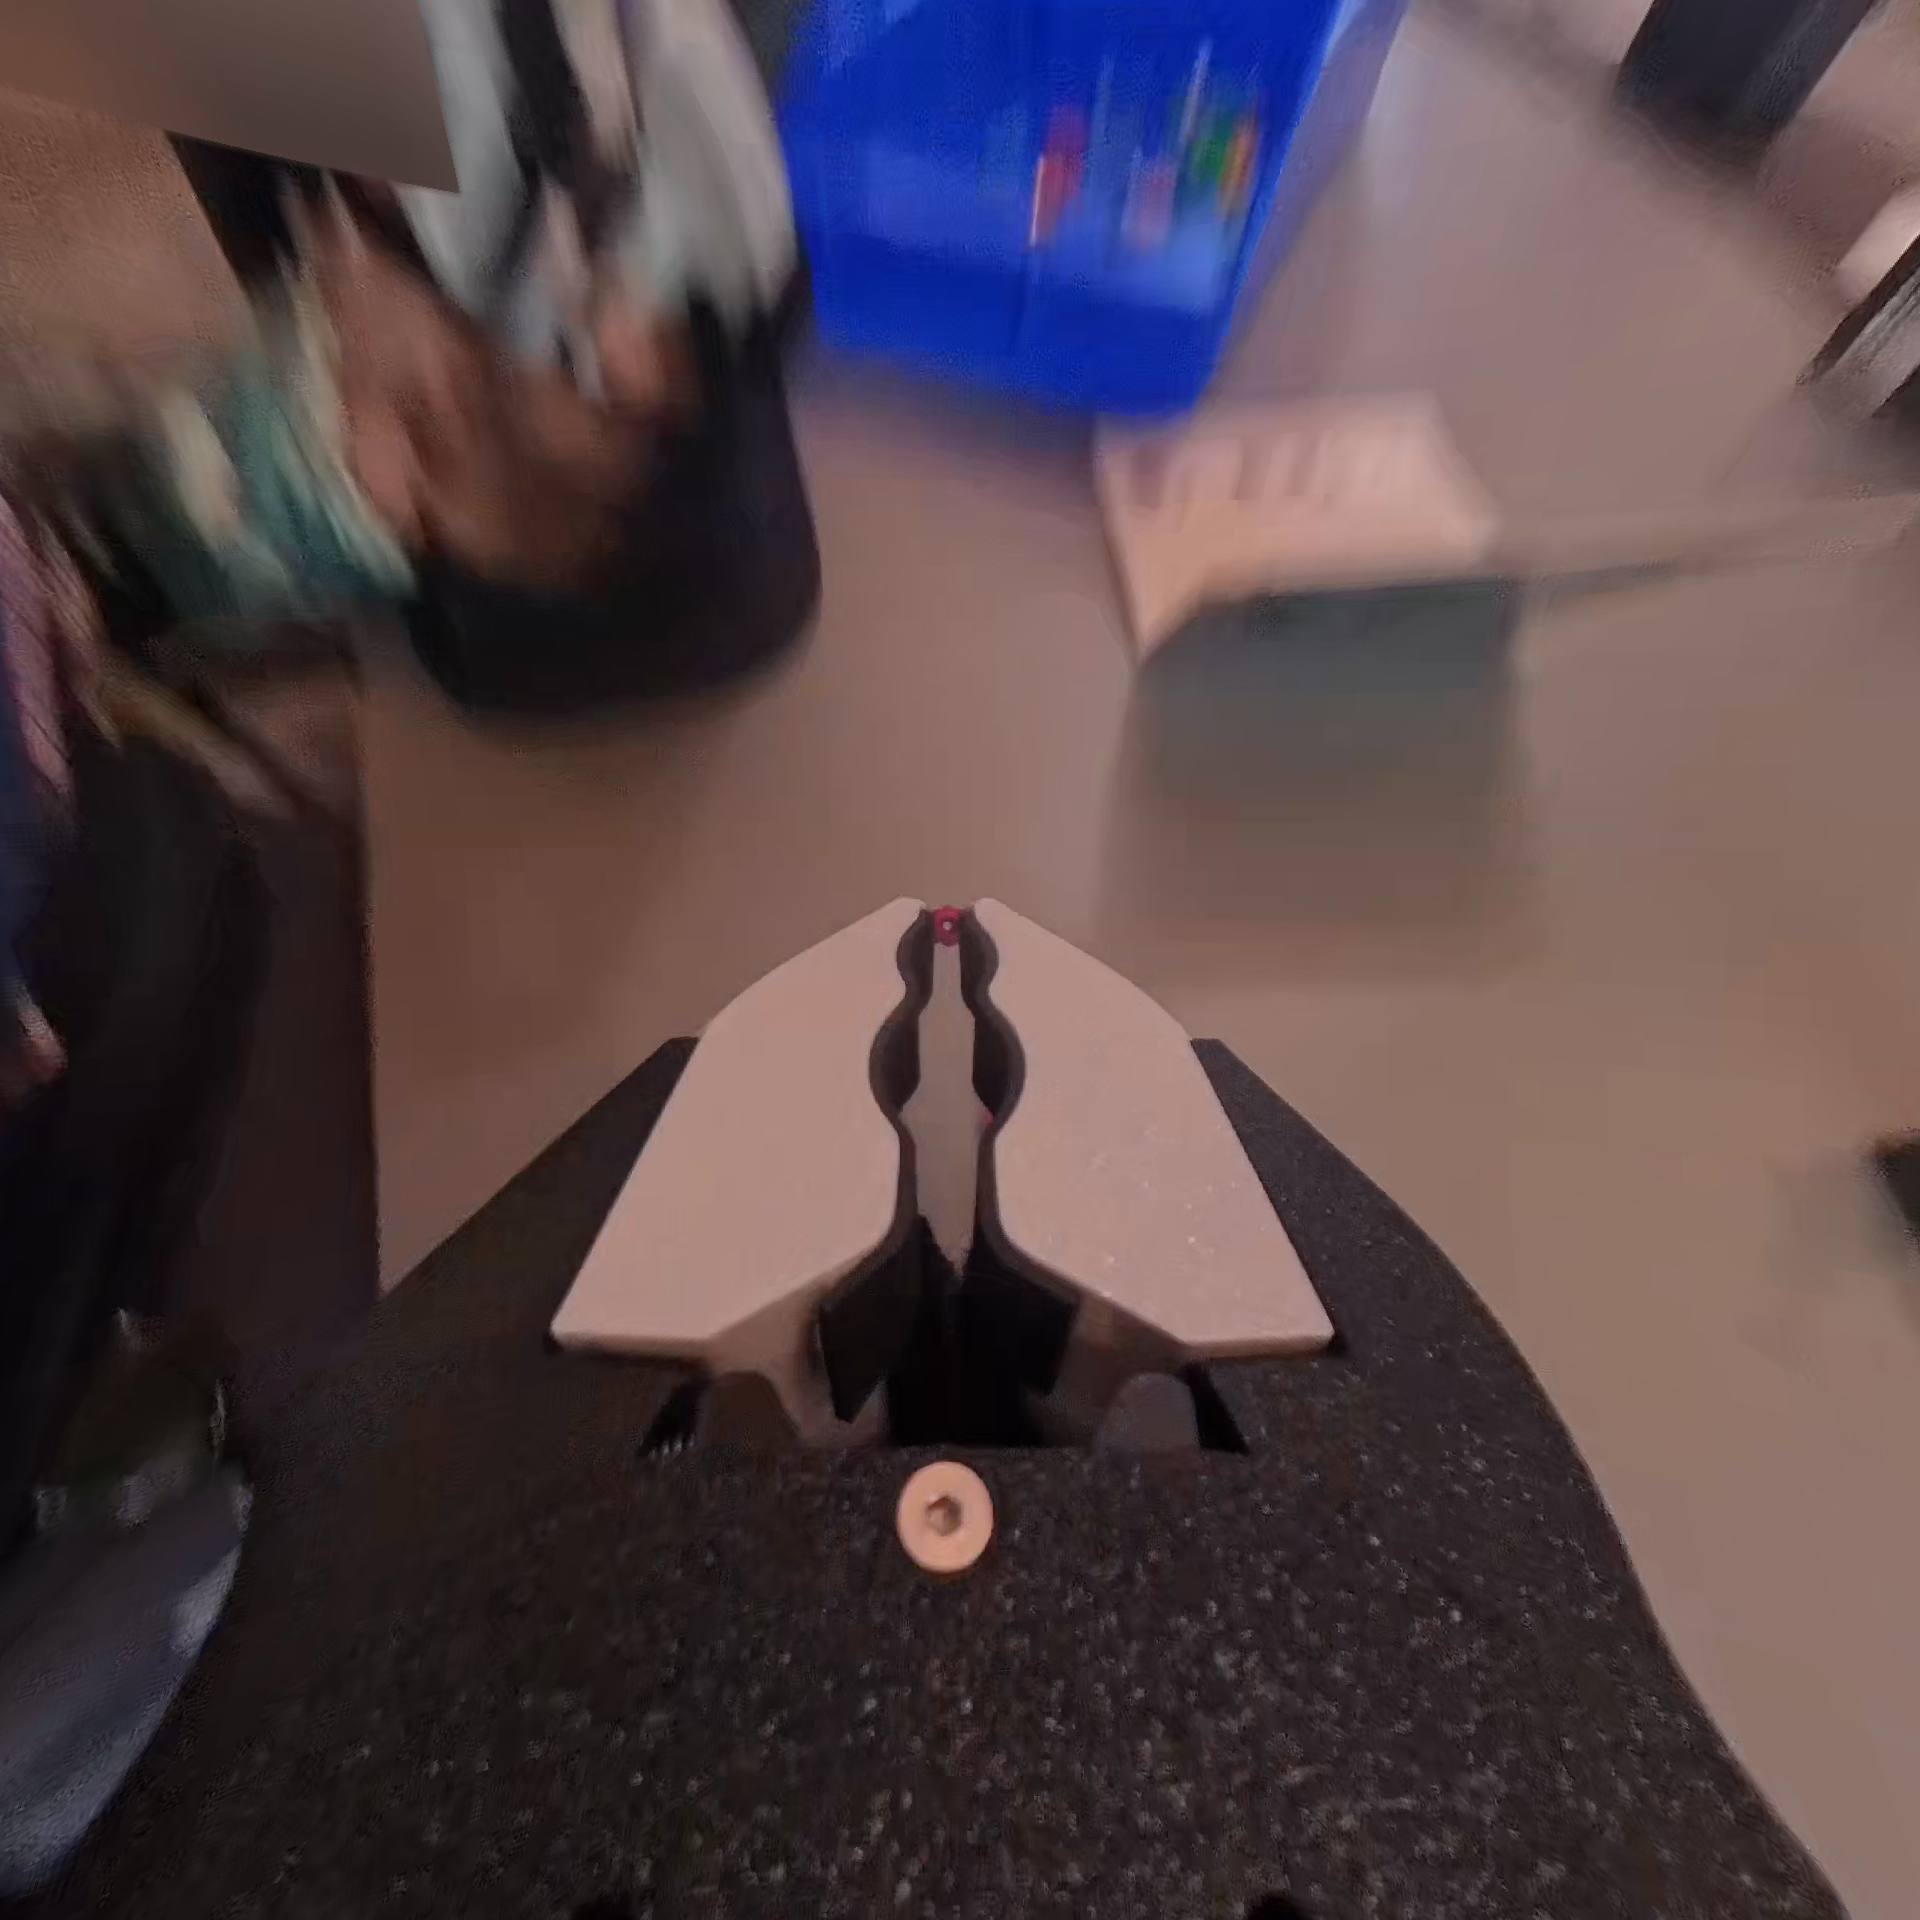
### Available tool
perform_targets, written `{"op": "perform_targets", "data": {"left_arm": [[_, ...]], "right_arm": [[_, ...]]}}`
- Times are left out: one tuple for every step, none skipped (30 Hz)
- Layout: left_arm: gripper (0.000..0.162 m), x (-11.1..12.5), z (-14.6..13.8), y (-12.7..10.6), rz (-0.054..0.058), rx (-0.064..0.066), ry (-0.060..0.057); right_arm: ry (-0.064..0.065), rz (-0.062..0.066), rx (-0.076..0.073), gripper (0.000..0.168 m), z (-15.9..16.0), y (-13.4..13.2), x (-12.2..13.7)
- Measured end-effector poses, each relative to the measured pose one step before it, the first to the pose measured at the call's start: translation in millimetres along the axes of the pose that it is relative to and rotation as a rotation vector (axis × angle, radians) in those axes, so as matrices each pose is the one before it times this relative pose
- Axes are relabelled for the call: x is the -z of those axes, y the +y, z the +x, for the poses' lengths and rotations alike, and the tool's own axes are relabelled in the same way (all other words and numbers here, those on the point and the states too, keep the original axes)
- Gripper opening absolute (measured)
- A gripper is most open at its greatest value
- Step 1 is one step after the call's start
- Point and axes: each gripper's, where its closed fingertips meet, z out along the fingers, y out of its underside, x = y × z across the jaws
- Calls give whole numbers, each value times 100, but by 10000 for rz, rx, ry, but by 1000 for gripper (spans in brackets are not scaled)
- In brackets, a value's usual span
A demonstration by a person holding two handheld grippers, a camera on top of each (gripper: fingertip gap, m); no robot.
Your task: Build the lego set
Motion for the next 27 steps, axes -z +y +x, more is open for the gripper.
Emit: {"op": "perform_targets", "data": {"left_arm": [[20,98,254,-303,279,340,282],[20,-38,220,36,39,232,199],[20,-165,196,307,-137,-3,111],[19,-231,200,367,-138,-68,102],[19,-238,214,347,-100,37,145],[19,-176,69,335,-71,74,84],[19,-114,-150,331,-89,-28,-78],[19,-73,-122,274,-114,-149,-124],[19,-69,28,128,-81,-224,-84],[19,-24,-48,89,-64,-233,-137],[19,-11,-122,106,-51,-167,-155],[19,-15,-76,81,-27,-99,-93],[19,-39,-112,88,-44,-79,-106],[19,-60,-192,96,-59,-77,-150],[19,-91,-165,139,-88,-79,-135],[19,-122,-116,228,-137,-97,-115],[19,-137,-113,237,-155,-126,-137],[19,-94,-86,170,-95,-137,-132],[19,-35,-78,54,-26,-97,-108],[19,-5,-66,38,-12,-48,-75],[19,-14,-37,46,-29,-34,-47],[19,-43,-59,77,-59,-33,-66],[19,-60,-116,123,-80,-25,-97],[19,-70,-86,114,-81,-26,-73],[19,-46,-68,88,-65,-19,-55],[19,-30,-88,94,-60,1,-66],[19,-37,-95,103,-74,9,-59]], "right_arm": [[-48,1794,-240,4,-345,-3059,391],[-283,1779,-283,4,-783,-2985,-19],[-412,1456,-345,4,-1000,-2335,-479],[-296,1067,-336,4,-787,-1506,-776],[-345,608,-321,5,-733,-676,-887],[-236,316,-289,5,-454,-189,-812],[-167,144,-234,5,-270,101,-634],[-148,22,-192,4,-169,276,-427],[-52,-96,-166,4,-34,409,-240],[17,-80,-134,4,-1,374,-107],[-28,5,-95,4,-100,198,25],[7,90,-99,4,-69,13,132],[-14,62,-120,4,-60,-18,140],[-8,77,-99,4,-64,-51,127],[40,71,-32,4,2,-44,97],[82,-20,26,4,76,74,62],[66,-30,52,4,80,84,27],[-17,16,1,4,-4,11,56],[-1,-51,-45,4,59,71,72],[49,-58,28,4,116,96,93],[28,-28,74,4,47,67,91],[8,3,15,4,21,8,87],[-29,13,-27,4,-22,-27,85],[-38,-43,1,4,-52,37,73],[42,-74,61,4,61,55,99],[41,-125,96,4,61,91,112],[25,-136,110,4,43,67,104]]}}
